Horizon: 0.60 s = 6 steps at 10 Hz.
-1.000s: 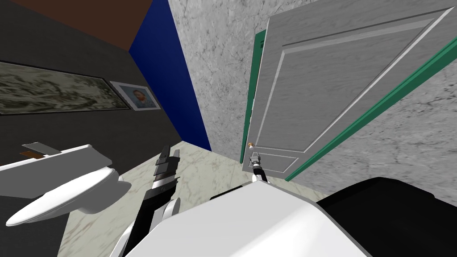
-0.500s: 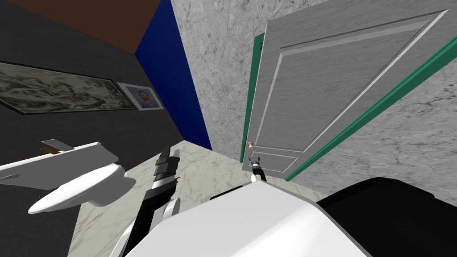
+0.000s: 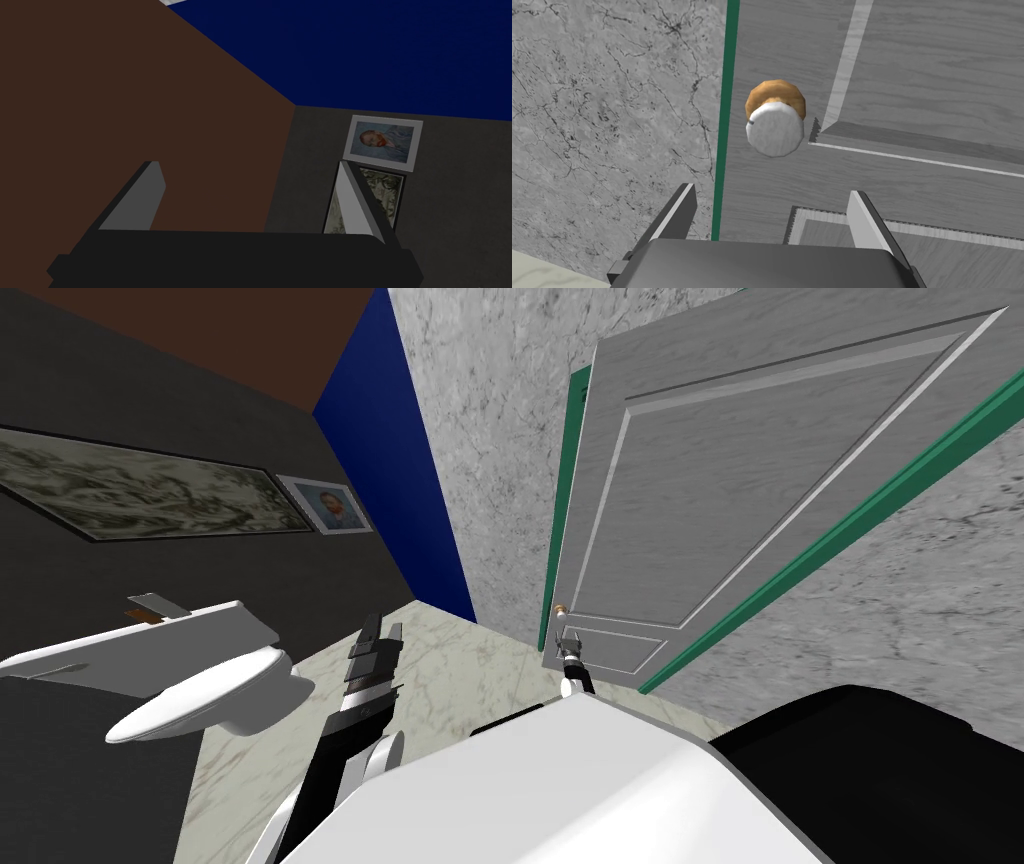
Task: Pull the door open
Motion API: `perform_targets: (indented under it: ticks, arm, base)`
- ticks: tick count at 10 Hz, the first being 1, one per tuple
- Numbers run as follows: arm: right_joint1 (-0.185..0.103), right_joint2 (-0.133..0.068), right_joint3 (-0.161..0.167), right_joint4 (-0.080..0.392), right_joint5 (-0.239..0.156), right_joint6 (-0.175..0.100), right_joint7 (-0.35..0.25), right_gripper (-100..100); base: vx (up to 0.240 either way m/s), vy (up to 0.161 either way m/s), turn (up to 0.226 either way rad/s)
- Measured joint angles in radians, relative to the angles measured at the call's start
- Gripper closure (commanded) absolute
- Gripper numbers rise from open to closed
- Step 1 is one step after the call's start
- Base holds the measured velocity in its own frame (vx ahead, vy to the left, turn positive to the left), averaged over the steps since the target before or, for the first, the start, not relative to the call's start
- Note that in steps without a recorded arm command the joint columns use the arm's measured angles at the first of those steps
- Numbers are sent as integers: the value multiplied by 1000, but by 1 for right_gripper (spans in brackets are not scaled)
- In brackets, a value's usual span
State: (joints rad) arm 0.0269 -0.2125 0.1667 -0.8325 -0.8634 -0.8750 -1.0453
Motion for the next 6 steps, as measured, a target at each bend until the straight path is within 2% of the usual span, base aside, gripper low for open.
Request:
perform_targets:
  ticks: [3, 4, 6]
  arm:
    - [1, 5, 11, -8, -28, 0, -65, -100]
    - [1, 5, 11, -8, -29, -1, -69, -100]
    - [-3, -28, 15, 36, -30, -18, -119, -100]
  base:
    - [-30, -8, 21]
    - [128, 16, 48]
    - [189, -23, 54]
